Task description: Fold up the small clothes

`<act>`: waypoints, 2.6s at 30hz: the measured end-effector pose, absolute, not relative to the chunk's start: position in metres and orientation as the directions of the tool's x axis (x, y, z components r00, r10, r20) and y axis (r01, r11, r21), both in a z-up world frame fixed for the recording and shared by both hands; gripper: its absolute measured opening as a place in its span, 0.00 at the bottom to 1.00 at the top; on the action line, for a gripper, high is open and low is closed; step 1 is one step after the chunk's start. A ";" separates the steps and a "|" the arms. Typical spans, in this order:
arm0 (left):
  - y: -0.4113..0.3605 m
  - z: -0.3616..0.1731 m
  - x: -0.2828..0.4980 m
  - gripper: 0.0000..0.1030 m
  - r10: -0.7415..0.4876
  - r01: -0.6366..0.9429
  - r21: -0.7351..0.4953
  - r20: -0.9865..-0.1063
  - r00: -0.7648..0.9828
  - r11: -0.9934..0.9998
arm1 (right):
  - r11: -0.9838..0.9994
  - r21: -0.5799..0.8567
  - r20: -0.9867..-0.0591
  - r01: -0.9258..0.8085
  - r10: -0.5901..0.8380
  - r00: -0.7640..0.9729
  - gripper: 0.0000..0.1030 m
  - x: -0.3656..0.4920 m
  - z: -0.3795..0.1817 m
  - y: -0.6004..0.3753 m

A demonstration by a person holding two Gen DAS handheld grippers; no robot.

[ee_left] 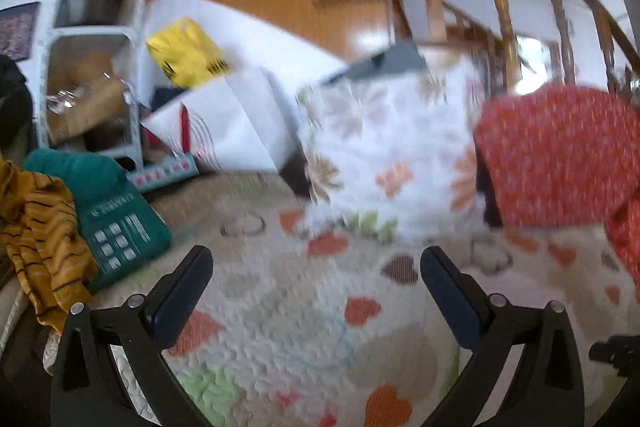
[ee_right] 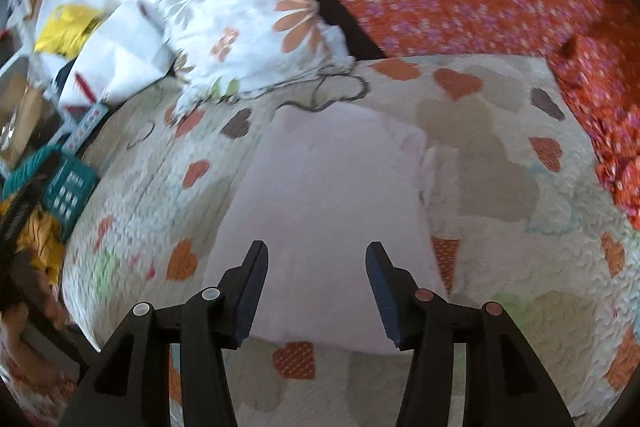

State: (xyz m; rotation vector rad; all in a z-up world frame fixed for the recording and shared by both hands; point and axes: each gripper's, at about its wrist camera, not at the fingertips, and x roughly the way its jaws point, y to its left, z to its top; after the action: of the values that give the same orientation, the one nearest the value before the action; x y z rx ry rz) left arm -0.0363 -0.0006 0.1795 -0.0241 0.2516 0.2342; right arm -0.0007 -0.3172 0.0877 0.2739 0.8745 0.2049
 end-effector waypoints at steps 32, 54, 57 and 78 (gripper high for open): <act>-0.070 0.085 0.013 1.00 0.016 0.103 0.109 -0.760 0.650 0.989 | 0.977 0.212 -0.786 -0.024 0.185 0.590 0.68 0.027 0.057 -0.314; -0.070 0.074 0.015 1.00 -0.025 0.126 0.062 -0.804 0.594 0.990 | 0.980 0.201 -0.800 -0.014 0.172 0.574 0.70 0.027 0.052 -0.316; -0.070 0.074 0.015 1.00 -0.027 0.128 0.061 -0.803 0.595 0.990 | 0.979 0.205 -0.802 -0.007 0.172 0.572 0.70 0.028 0.051 -0.319; -0.072 0.073 0.015 1.00 -0.027 0.134 0.064 -0.809 0.587 0.989 | 0.986 0.167 -0.865 0.027 0.133 0.484 0.73 0.033 0.027 -0.318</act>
State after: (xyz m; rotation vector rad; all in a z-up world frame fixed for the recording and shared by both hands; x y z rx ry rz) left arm 0.0155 -0.0717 0.0729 0.1228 0.9392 -0.0941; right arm 0.0329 -0.3177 0.0270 0.1662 1.0645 0.0646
